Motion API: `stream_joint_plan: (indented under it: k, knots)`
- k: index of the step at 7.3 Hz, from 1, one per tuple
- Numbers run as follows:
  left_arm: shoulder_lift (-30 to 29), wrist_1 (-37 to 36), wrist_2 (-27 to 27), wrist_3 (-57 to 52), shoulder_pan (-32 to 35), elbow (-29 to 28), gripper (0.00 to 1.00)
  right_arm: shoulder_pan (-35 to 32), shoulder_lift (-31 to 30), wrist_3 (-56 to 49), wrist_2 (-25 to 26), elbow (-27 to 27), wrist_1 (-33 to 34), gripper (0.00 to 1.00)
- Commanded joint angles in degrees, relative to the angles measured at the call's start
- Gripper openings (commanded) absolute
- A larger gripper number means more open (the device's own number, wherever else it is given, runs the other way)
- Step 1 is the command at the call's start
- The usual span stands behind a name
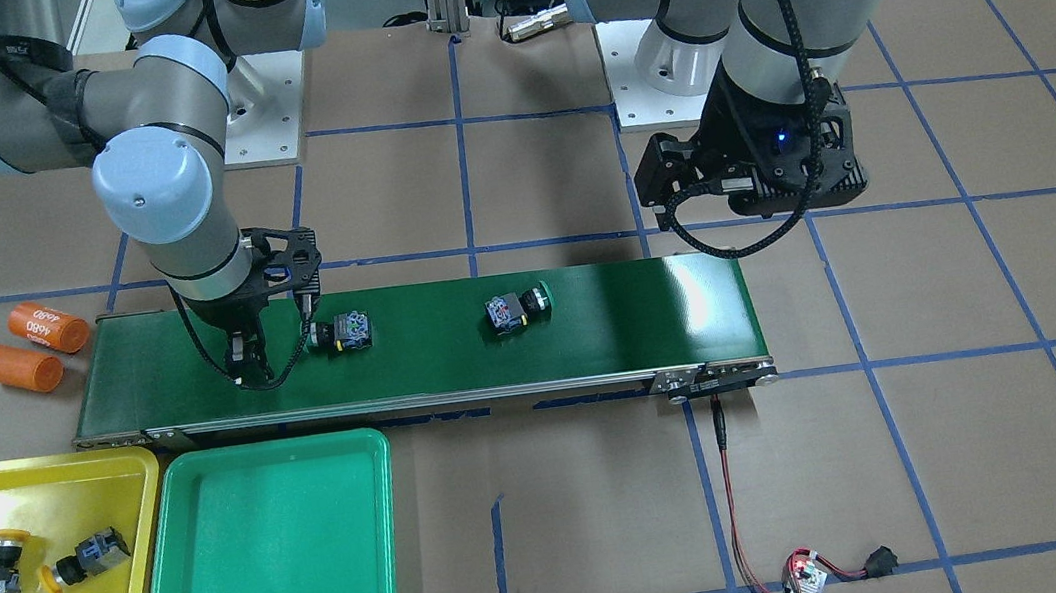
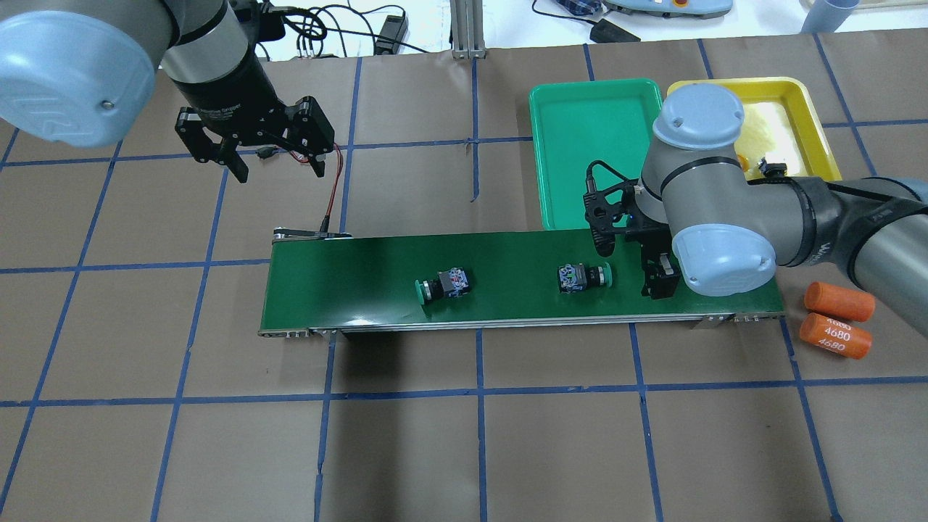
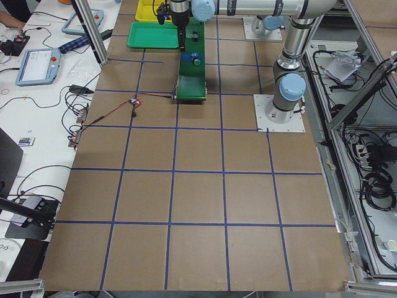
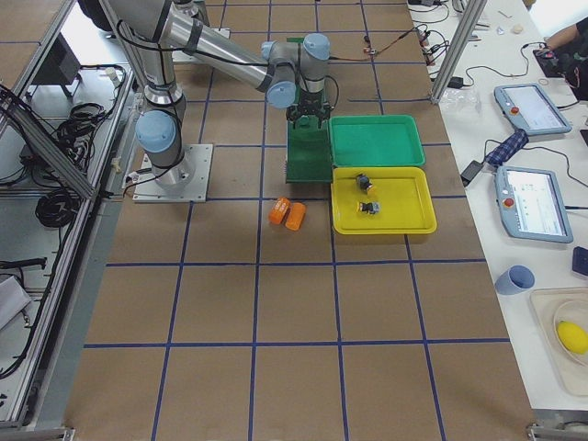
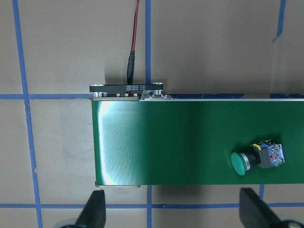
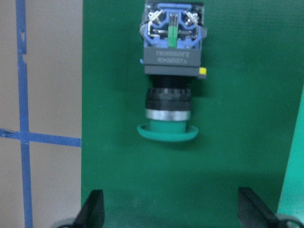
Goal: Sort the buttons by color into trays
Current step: 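Lower the right gripper to the belt and grasp another yellow-capped button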
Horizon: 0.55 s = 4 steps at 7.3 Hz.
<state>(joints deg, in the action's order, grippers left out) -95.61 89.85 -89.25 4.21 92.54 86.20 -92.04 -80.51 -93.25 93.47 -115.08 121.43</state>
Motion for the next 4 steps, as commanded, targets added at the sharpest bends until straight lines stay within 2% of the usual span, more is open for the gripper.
stream_joint_plan:
  k: [1,3,4]
  knots:
    - [0.16,1.03,0.05,0.53,0.62,-1.91,1.0,-2.87,0.79,3.24,0.13,-0.33,1.7,1.0]
    - [0.16,1.21,-0.13,0.53,0.53,-2.35,1.0,-3.24,1.06,3.77,-0.31,-0.41,2.15,0.95]
    - [0.07,1.21,-0.13,0.53,0.53,-2.44,1.0,-3.24,1.14,3.69,-0.31,-0.41,2.15,0.85]
